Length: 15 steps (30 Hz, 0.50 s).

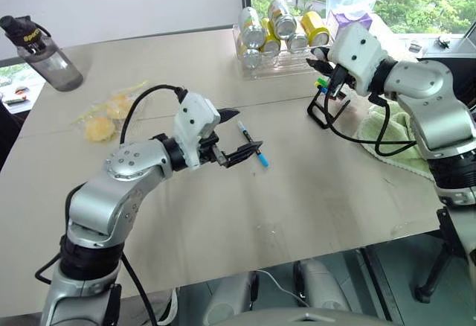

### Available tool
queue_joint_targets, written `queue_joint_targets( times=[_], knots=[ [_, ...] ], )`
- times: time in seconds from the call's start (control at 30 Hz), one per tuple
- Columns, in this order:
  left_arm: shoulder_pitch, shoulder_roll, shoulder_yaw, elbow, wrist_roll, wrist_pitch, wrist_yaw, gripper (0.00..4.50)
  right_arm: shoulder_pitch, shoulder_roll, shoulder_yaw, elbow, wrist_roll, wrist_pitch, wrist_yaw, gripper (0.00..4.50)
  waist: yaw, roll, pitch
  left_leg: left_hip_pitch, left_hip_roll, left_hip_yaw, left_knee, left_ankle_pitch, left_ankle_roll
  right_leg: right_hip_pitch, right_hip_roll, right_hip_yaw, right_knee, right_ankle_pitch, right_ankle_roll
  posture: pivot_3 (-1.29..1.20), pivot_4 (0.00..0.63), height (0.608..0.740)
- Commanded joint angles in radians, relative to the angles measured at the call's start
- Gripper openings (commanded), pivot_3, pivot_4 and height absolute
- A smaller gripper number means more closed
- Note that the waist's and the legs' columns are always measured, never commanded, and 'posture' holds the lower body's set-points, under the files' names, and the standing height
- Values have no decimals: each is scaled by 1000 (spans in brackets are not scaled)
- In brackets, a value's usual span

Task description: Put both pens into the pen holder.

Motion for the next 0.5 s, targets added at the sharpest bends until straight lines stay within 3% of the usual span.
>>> queue_joint_targets(
  times=[0.03, 0.43, 0.5],
  knots=[
    [-2, 17, 16, -29, -5, -9, -10, 4409, -22, 9, -21, 0, -24, -30, 21, 47, 0, 0, 0, -1, 0, 0, 0, 0, 0, -1, 0, 0, 0, 0, 0, 0, 150, 739],
    [9, 15, 16, -42, -8, -4, -3, 4409, 15, 19, -15, 87, -127, -84, 48, 47, 0, 0, 0, -1, 0, 0, 0, 0, 0, -1, 0, 0, 0, 0, 0, 0, 150, 739],
    [9, 16, 16, -41, -3, -5, 1, 4500, 12, 21, -14, 107, -149, -108, 44, 1069, -3, 0, 0, -1, 0, 0, 0, 0, 0, -1, 0, 0, 0, 0, 0, 0, 150, 739]
  ],
)
